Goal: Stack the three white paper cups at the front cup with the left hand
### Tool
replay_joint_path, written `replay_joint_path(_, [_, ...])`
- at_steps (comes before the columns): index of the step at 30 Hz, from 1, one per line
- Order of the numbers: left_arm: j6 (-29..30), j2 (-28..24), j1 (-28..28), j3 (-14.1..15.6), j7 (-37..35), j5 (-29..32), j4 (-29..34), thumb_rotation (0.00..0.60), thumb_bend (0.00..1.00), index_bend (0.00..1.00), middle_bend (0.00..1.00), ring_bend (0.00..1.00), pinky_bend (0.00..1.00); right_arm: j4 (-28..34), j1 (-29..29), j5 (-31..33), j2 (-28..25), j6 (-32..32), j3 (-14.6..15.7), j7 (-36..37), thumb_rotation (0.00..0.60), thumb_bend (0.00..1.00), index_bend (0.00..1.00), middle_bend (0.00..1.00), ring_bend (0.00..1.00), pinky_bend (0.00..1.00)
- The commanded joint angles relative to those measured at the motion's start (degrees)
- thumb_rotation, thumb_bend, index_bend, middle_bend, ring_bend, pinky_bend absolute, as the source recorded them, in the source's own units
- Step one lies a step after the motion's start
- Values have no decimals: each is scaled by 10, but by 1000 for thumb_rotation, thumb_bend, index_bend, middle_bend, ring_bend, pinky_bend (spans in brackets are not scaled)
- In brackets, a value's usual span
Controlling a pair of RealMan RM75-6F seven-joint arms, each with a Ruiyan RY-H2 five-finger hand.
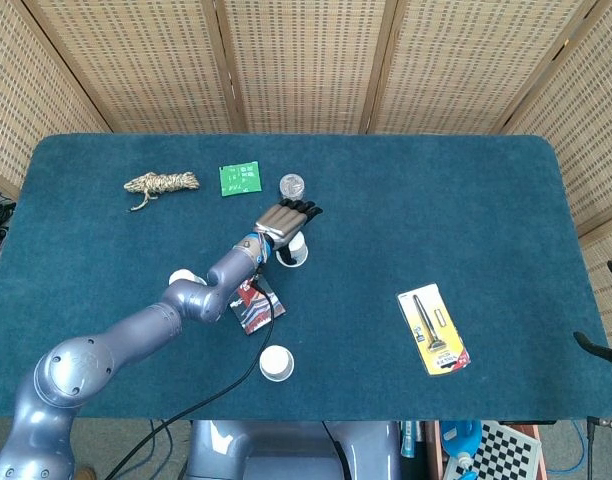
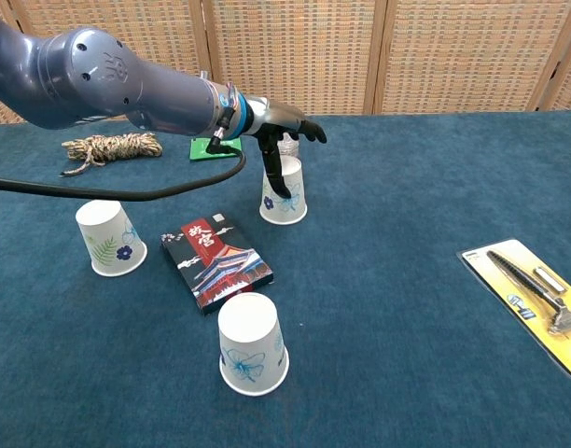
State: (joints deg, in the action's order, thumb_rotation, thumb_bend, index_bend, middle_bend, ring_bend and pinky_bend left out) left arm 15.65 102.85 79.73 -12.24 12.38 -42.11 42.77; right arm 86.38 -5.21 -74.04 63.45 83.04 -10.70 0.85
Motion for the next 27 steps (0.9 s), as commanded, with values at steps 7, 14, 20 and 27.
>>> replay_joint_path(7, [34, 38, 6, 18, -1, -2, -45, 600, 215, 364, 442, 343, 383, -1, 2, 2, 0, 3, -3, 4, 600, 0, 0, 0, 0, 0])
replay_joint_path(14, [51, 41, 3, 15, 4, 4, -43, 600, 215, 436, 494, 385, 394, -3, 2, 3, 0, 1, -3, 7, 600, 0, 0, 0, 0, 0])
replay_joint_path(20, [63, 27, 0, 4, -1, -1, -22, 600, 215, 436, 494, 385, 394, -4, 2, 4, -1, 0, -4, 9, 600, 0, 0, 0, 0, 0])
replay_joint_path(27, [110, -66, -14, -19, -11, -42, 110, 600, 215, 436, 494, 384, 389, -6, 0, 6, 1, -7, -3, 6, 600, 0, 0, 0, 0, 0])
